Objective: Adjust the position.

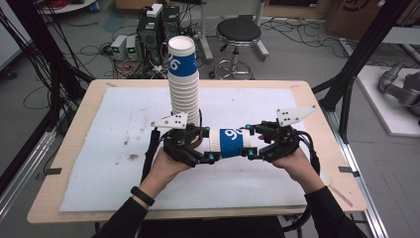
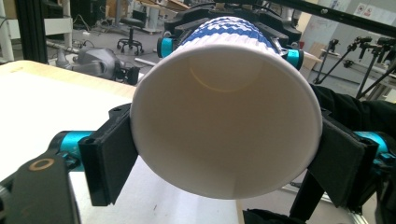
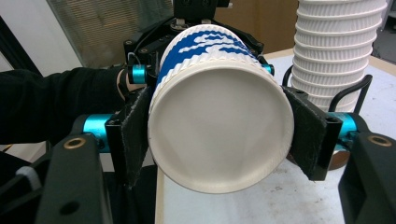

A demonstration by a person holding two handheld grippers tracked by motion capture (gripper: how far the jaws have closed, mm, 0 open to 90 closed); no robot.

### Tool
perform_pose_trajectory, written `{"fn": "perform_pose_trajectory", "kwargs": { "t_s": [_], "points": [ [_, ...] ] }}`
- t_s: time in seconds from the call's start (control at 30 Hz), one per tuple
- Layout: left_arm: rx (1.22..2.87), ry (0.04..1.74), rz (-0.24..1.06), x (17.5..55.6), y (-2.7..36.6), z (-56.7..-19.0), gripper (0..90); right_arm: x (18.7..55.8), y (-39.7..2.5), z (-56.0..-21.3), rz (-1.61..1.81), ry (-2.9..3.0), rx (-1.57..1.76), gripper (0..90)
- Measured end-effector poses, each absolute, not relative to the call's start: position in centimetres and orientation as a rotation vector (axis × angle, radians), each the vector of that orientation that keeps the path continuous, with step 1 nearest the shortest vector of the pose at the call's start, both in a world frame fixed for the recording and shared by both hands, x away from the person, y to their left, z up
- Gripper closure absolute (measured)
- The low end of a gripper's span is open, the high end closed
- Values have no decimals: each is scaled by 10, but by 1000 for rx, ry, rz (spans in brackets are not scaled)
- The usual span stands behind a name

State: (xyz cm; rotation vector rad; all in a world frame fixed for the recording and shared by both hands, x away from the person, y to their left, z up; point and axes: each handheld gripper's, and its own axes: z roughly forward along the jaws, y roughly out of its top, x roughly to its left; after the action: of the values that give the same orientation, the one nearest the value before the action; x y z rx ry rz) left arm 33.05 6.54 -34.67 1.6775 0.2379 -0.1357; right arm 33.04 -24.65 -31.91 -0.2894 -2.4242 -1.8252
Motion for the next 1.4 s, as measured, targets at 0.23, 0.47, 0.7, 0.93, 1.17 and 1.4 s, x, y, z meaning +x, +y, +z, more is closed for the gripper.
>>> {"fn": "perform_pose_trajectory", "kwargs": {
  "t_s": [0.23, 0.47, 0.7, 0.93, 1.17, 1.4],
  "points": [
    [1733, 226, -109, 330, 66, -343, 193, 330, -244, -320, -1759, -2487, -283, 293],
    [1819, 208, -79, 327, 63, -339, 202, 330, -242, -321, -1695, -2527, -312, 218],
    [1931, 195, -35, 326, 59, -336, 208, 328, -239, -319, -1680, -2550, -307, 207],
    [1985, 185, -27, 326, 57, -335, 208, 328, -228, -327, -1535, -2631, -298, 209],
    [1964, 197, -33, 326, 60, -334, 208, 329, -226, -329, -1502, -2649, -289, 244],
    [1951, 200, -34, 327, 61, -333, 208, 330, -227, -329, -1494, -2651, -293, 285]
  ]
}}
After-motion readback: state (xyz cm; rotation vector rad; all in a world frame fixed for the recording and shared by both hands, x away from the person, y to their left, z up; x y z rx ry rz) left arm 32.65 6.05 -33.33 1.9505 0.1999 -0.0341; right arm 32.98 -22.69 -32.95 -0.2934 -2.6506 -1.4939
